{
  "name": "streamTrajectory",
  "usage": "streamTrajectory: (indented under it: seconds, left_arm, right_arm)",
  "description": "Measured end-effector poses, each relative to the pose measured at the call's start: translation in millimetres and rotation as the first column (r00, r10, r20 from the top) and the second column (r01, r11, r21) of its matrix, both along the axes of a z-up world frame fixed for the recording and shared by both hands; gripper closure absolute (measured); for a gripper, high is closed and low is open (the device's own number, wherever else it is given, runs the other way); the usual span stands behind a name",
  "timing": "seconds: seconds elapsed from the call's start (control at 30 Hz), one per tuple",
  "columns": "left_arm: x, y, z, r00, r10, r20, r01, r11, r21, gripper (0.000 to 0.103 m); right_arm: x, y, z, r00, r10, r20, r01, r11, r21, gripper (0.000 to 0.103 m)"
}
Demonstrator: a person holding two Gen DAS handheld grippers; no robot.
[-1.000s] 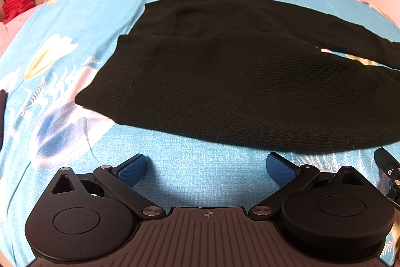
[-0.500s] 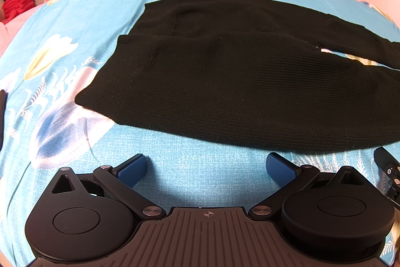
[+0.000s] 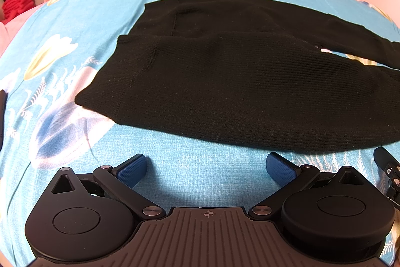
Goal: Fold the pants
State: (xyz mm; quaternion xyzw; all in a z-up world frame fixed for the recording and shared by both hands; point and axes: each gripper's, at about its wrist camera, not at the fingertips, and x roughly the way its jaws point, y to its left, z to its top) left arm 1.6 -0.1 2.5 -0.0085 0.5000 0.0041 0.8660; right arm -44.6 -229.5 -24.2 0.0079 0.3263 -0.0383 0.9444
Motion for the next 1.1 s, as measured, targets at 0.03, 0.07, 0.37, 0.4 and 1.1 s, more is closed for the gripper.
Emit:
streamTrajectory:
  seconds: [0.03,0.07,0.37,0.4,1.1]
  left_arm:
    - [-0.1,0.0,-0.2,1.000,0.001,0.002,-0.001,1.000,-0.001,0.000]
    - [-0.4,0.2,-0.1,1.000,0.001,0.004,-0.001,1.000,-0.002,0.000]
    - [-5.5,13.4,8.2,0.999,-0.044,-0.010,0.044,0.997,-0.065,0.000]
    - [-9.8,19.7,12.3,0.999,-0.040,-0.012,0.039,0.996,-0.085,0.000]
    - [51.0,35.0,-4.3,0.996,0.025,0.088,-0.018,0.996,-0.087,0.000]
  right_arm:
    - [0.3,-0.3,-0.1,1.000,0.000,0.000,0.000,1.000,0.000,0.000]
    - [0.7,-0.4,-0.2,1.000,0.000,0.001,0.000,1.000,0.000,0.000]
    - [0.5,-26.2,11.8,0.999,0.046,-0.017,-0.044,0.994,0.100,0.003]
    - [0.3,-38.0,15.1,1.000,0.019,-0.014,-0.017,0.991,0.134,0.003]
    - [-3.3,-184.2,5.4,0.953,-0.302,-0.030,0.283,0.851,0.443,0.093]
